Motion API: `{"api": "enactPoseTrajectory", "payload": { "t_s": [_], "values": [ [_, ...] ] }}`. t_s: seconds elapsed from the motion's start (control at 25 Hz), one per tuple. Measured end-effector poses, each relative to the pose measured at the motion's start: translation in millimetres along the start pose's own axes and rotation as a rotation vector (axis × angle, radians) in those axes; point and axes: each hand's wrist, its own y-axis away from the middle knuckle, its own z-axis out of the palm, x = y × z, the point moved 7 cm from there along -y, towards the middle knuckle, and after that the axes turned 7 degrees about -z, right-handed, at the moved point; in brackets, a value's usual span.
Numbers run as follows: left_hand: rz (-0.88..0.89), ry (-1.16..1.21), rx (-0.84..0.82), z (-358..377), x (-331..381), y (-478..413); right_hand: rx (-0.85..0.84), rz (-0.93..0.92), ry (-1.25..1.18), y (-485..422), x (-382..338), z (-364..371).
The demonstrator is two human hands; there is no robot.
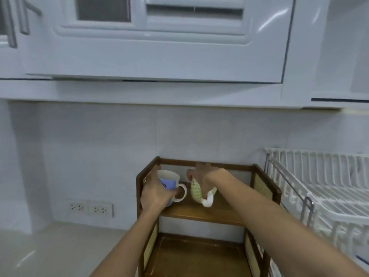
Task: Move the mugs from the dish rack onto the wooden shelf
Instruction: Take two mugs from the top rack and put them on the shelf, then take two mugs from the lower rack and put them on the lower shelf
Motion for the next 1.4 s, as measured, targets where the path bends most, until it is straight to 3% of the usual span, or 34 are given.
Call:
{"api": "enactPoseTrajectory", "payload": {
  "t_s": [0.32,0.6,0.68,0.84,1.0,1.08,1.2,1.4],
  "values": [
    [-0.013,0.188,-0.082,26,-9,-21,-0.024,0.007,0.049,-32,-1,14],
    [0.037,0.167,-0.151,23,-7,-12,0.028,-0.014,-0.227,-31,4,21],
    [0.069,0.149,-0.087,12,1,6,0.161,0.008,-0.368,-10,1,13],
    [0.278,0.108,0.041,-7,26,76,0.715,0.064,-0.533,94,-13,32],
    [0.537,0.107,-0.084,7,27,197,0.906,0.099,-0.392,219,-46,113],
    [0.626,0.045,-0.227,32,22,261,0.914,0.175,-0.274,270,-45,156],
    [0.738,-0.016,-0.407,73,31,336,0.788,0.322,-0.250,318,-17,214],
    [0.854,-0.133,-0.561,151,77,406,0.556,0.600,-0.248,361,57,296]
  ]
}}
